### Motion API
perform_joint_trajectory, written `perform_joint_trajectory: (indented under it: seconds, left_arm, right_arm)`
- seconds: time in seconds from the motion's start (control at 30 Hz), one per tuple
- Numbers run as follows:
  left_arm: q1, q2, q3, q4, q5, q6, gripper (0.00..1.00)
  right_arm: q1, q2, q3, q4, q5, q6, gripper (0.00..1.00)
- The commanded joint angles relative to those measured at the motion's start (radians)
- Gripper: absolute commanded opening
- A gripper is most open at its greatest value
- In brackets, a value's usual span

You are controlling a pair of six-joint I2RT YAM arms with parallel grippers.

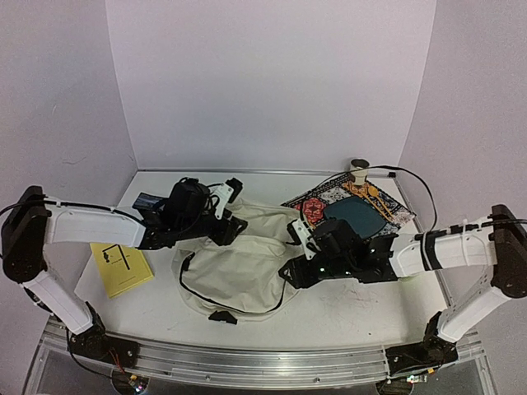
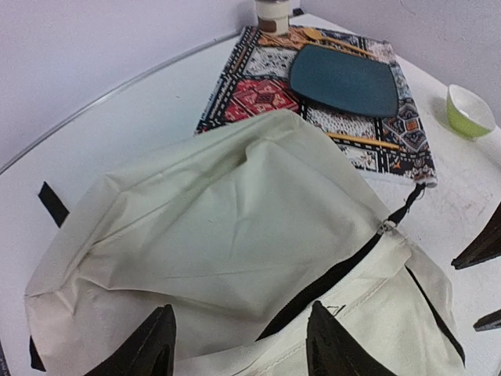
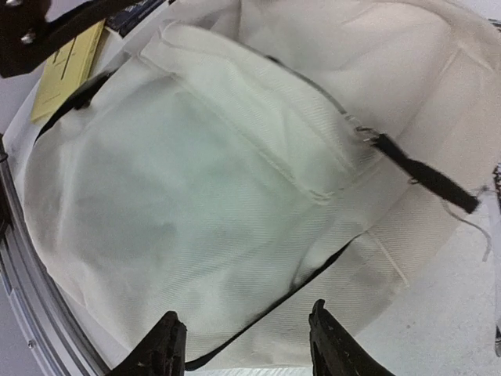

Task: Pack the student bag
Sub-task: Adjust the student bag at the center of the board, then pick up the student bag from the center of the board.

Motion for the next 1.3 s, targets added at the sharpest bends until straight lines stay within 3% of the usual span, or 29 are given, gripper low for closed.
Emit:
perform_joint_trajectory:
  seconds: [0.0, 0.27, 0.7, 1.0, 1.13, 1.27]
  left_arm:
    - [0.002, -0.113, -0.065, -0.079, -0.158, -0.133, 0.65]
    - [0.063, -0.175, -0.173, -0.226, -0.270, -0.295, 0.72]
    - [0.179, -0.174, -0.295, -0.224, -0.148, -0.384, 0.72]
    - [0.182, -0.223, -0.396, -0.152, -0.028, -0.447, 0.45]
    - [0.183, -0.252, -0.430, -0.146, -0.006, -0.474, 0.23]
    - [0.184, -0.364, -0.492, -0.084, 0.027, -0.534, 0.08]
  right_arm:
    - [-0.028, -0.035, -0.021, -0.072, 0.115, -0.006, 0.60]
    - [-0.030, 0.074, 0.020, -0.077, 0.079, 0.018, 0.61]
    - [-0.031, 0.174, 0.067, -0.075, 0.096, 0.016, 0.62]
    - [-0.076, 0.191, 0.076, -0.077, 0.143, -0.023, 0.62]
    - [-0.101, 0.197, 0.103, -0.077, 0.151, -0.063, 0.61]
    - [-0.124, 0.220, 0.146, -0.077, 0.155, -0.104, 0.61]
